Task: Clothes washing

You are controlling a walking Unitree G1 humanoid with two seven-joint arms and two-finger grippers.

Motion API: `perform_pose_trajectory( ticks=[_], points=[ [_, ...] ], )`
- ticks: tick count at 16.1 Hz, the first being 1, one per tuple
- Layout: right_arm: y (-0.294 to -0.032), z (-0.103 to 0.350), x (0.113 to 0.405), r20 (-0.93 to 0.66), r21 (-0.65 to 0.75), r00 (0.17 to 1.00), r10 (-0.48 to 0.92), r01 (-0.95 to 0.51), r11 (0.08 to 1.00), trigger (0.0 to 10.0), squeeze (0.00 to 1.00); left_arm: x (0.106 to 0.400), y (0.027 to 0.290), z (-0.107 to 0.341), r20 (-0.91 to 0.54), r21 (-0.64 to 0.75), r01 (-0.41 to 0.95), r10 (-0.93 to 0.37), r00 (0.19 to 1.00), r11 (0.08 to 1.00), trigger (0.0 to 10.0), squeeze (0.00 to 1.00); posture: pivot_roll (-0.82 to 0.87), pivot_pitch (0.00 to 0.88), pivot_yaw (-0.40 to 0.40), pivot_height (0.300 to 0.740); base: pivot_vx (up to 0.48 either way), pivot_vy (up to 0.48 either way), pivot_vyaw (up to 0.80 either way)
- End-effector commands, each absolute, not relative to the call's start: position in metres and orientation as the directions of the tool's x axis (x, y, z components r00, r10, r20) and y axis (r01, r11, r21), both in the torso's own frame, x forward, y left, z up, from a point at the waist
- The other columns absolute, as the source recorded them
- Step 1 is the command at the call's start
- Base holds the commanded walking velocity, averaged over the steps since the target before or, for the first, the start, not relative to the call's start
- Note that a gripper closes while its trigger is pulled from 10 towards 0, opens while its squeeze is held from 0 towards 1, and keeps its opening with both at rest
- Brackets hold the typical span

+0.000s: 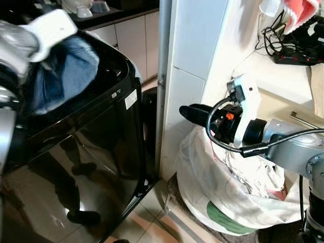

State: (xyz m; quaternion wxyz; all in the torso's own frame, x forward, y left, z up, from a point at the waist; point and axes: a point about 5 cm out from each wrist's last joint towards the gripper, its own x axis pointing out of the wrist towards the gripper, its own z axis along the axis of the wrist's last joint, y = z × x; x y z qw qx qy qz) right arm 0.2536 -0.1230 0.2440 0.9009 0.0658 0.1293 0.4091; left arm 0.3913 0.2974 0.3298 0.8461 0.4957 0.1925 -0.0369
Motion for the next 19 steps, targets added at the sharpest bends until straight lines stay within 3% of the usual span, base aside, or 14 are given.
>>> perform_pose_trajectory(
  ticks=[1,3,5,6,7,8,9,11,12,16,19],
  points=[
    [-0.124,0.239,0.253,-0.201,0.21,0.635,0.746,-0.716,0.666,10.0,0.0,0.386,0.307,0.339,-0.37,0.838,0.246,0.176,0.912,0.488,10.0,1.0,-0.05,0.0,0.014,0.74,0.0,0.0,0.0],
    [-0.129,0.231,0.261,-0.243,0.192,0.672,0.699,-0.673,0.714,10.0,0.0,0.38,0.318,0.337,-0.393,0.828,0.252,0.197,0.898,0.501,10.0,1.0,-0.05,0.0,0.014,0.74,0.0,0.0,0.0],
    [-0.149,0.226,0.279,-0.283,0.127,0.797,0.533,-0.519,0.845,10.0,0.0,0.381,0.311,0.338,-0.399,0.79,0.29,0.094,0.912,0.54,10.0,1.0,-0.04,0.0,0.008,0.74,0.0,0.0,0.0],
    [-0.152,0.225,0.282,-0.286,0.112,0.815,0.504,-0.494,0.862,10.0,0.0,0.383,0.307,0.34,-0.385,0.785,0.29,0.064,0.921,0.547,10.0,1.0,-0.04,0.0,0.014,0.74,0.0,0.0,0.0],
    [-0.168,0.219,0.292,-0.302,0.049,0.876,0.377,-0.38,0.924,10.0,0.0,0.39,0.278,0.351,-0.311,0.691,0.344,-0.168,0.935,0.636,10.0,0.58,-0.04,0.0,0.014,0.74,0.0,0.0,0.0],
    [-0.184,0.208,0.3,-0.329,0.007,0.902,0.279,-0.293,0.956,10.0,0.5,0.394,0.247,0.359,-0.218,0.593,0.447,-0.402,0.889,0.669,10.0,0.0,-0.03,0.0,0.023,0.74,0.0,0.0,0.0],
    [-0.199,0.194,0.306,-0.368,-0.063,0.913,0.176,-0.213,0.975,10.0,1.0,0.395,0.219,0.36,-0.107,0.51,0.521,-0.55,0.828,0.685,10.0,0.0,-0.03,0.0,0.03,0.74,0.0,0.0,0.0],
    [-0.214,0.175,0.312,-0.413,-0.131,0.907,0.086,-0.152,0.98,10.0,1.0,0.392,0.187,0.342,-0.01,0.446,0.593,-0.659,0.752,0.67,10.0,0.0,-0.04,0.0,0.041,0.74,0.0,0.0,0.0],
    [-0.227,0.157,0.318,-0.453,-0.132,0.891,0.026,-0.096,0.987,10.0,1.0,0.383,0.159,0.309,0.026,0.36,0.671,-0.725,0.688,0.649,10.0,0.0,-0.04,0.0,0.044,0.74,0.0,0.0,0.0],
    [-0.262,0.119,0.335,-0.452,-0.22,0.885,-0.107,0.006,0.976,10.0,1.0,0.335,0.103,0.233,-0.011,0.384,0.768,-0.829,0.559,0.512,10.0,0.0,-0.02,0.0,0.053,0.74,0.0,0.0,0.0],
    [-0.278,0.109,0.341,-0.436,-0.226,0.887,-0.151,0.054,0.973,10.0,1.0,0.307,0.093,0.221,-0.001,0.351,0.776,-0.829,0.559,0.523,10.0,0.0,0.01,0.0,0.049,0.74,0.0,0.0,0.0]
  ],
)
